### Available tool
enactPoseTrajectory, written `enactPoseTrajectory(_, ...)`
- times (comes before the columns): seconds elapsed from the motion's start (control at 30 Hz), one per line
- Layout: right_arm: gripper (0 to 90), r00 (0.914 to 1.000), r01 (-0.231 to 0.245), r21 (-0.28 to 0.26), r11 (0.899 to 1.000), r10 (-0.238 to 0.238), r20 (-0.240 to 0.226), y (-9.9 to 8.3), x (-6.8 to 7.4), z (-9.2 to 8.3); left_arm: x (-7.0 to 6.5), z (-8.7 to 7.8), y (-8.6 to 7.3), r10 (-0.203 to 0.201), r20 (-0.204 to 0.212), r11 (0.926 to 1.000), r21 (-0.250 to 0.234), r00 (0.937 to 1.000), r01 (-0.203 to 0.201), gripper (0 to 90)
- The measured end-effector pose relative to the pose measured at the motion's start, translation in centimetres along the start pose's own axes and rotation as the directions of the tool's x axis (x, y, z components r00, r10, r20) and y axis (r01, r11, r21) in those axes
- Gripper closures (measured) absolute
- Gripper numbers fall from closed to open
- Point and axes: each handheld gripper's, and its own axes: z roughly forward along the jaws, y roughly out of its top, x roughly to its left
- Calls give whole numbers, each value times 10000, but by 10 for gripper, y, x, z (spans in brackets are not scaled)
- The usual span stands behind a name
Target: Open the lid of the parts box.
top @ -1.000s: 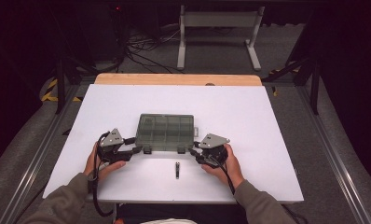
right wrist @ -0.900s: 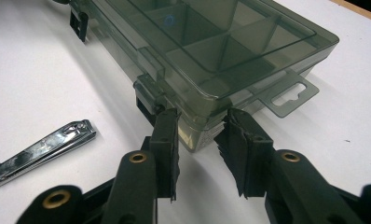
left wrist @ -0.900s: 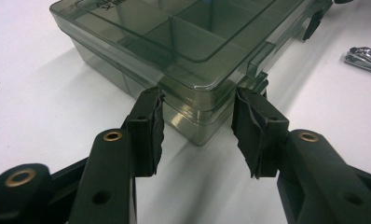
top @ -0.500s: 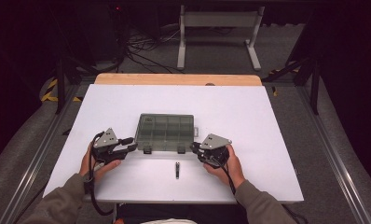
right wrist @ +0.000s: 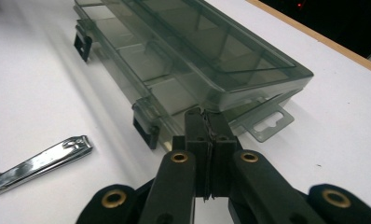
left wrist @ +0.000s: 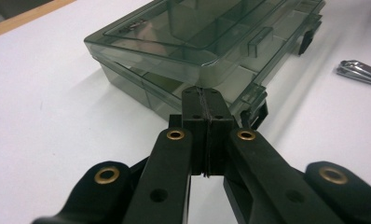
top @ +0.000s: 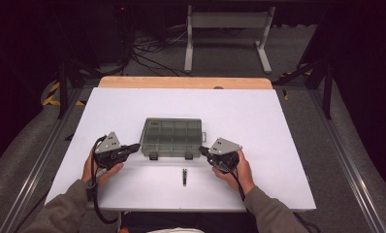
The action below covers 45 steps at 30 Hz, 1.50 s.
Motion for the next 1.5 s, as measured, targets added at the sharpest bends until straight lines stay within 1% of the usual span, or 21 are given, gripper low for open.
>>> enactPoseTrajectory(0.1, 895, 9999, -67, -89, 9999, 68, 140, 2, -3, 3, 0, 1, 1, 109, -73, 9999, 4, 9999, -109, 896)
enactPoseTrajectory(0.17, 880, 9999, -54, -100, 9999, 55, 151, 3, -3, 4, -1, 2, 2, 63, -140, 10000, -23, 9999, -64, 895)
enactPoseTrajectory(0.2, 858, 9999, -31, -102, 9999, 32, 166, 4, -3, 4, 0, 2, 2, 103, -280, 9999, -74, 9996, -105, 891)
enactPoseTrajectory(0.3, 778, 9993, 54, -180, 9998, -48, 371, 6, -3, 5, 2, 2, 2, 20, -381, 9999, -115, 9993, -25, 850)
enactPoseTrajectory(0.33, 767, 9987, 51, -211, 9998, -40, 505, 6, -3, 4, 3, 2, 2, 23, -449, 9999, -103, 9990, -27, 830)
enactPoseTrajectory(0.4, 738, 9985, -19, -271, 9996, 33, 538, 6, -4, 3, 3, 3, 2, -8, -622, 10000, -81, 9981, 2, 801)
enactPoseTrajectory(0.47, 709, 9975, 5, -309, 9995, 17, 713, 6, -4, 3, 3, 5, 2, 40, -765, 10000, -64, 9971, -45, 773)
enactPoseTrajectory(0.53, 651, 9966, -32, -318, 9995, 57, 818, 6, -5, 3, 3, 6, 4, 43, -882, 10000, -85, 9961, -51, 753)
enactPoseTrajectory(0.63, 650, 9957, -25, -356, 9994, 58, 929, 6, -6, 3, 3, 8, 5, 166, -983, 9998, -95, 9950, -177, 738)
enactPoseTrajectory(0.73, 625, 9946, 70, -422, 9991, -26, 1041, 7, -6, 2, 4, 10, 6, 179, -1084, 9997, -145, 9939, -195, 712)
enactPoseTrajectory(0.77, 617, 9939, 123, -414, 9991, -77, 1098, 7, -7, 2, 5, 10, 7, 131, -1190, 9998, -163, 9928, -152, 683)
enactPoseTrajectory(0.83, 617, 9935, 178, -423, 9989, -129, 1130, 8, -8, 2, 5, 11, 8, 197, -1241, 9996, -156, 9921, -218, 672)
enactPoseTrajectory(0.87, 617, 9935, 178, -423, 9989, -129, 1130, 8, -8, 2, 6, 10, 9, 280, -1315, 9994, -177, 9909, -306, 672)
enactPoseTrajectory(0.9, 614, 9927, 219, -488, 9986, -159, 1193, 8, -9, 2, 5, 10, 10, 307, -1437, 9993, -186, 9891, -337, 634)
enactPoseTrajectory(1.0, 613, 9918, 273, -601, 9978, -195, 1267, 11, -11, 2, 5, 10, 13, 371, -1627, 9987, -285, 9860, -423, 604)
enactPoseTrajectory(1.07, 619, 9901, 402, -617, 9973, -314, 1369, 12, -12, 2, 6, 10, 16, 558, -1847, 9976, -297, 9812, -624, 577)
enactPoseTrajectory(1.1, 622, 9902, 402, -624, 9972, -314, 1359, 12, -13, 2, 6, 11, 16, 551, -1863, 9976, -316, 9809, -620, 568)
enactPoseTrajectory(1.23, 652, 9895, 521, -702, 9962, -420, 1380, 16, -13, 2, 5, 12, 21, 835, -2013, 9954, -301, 9760, -913, 589)
enactPoseTrajectory(1.27, 660, 9891, 561, -726, 9958, -455, 1402, 16, -13, 2, 5, 12, 22, 986, -2062, 9938, -305, 9735, -1071, 605)
enactPoseTrajectory(1.4, 674, 9884, 612, -851, 9945, -485, 1437, 20, -14, 0, 4, 12, 27, 1177, -2135, 9909, -396, 9698, -1289, 662)
enactPoseTrajectory(1.5, 671, 9878, 666, -926, 9935, -526, 1464, 24, -14, -3, 3, 12, 30, 1460, -2227, 9871, -320, 9639, -1570, 683)
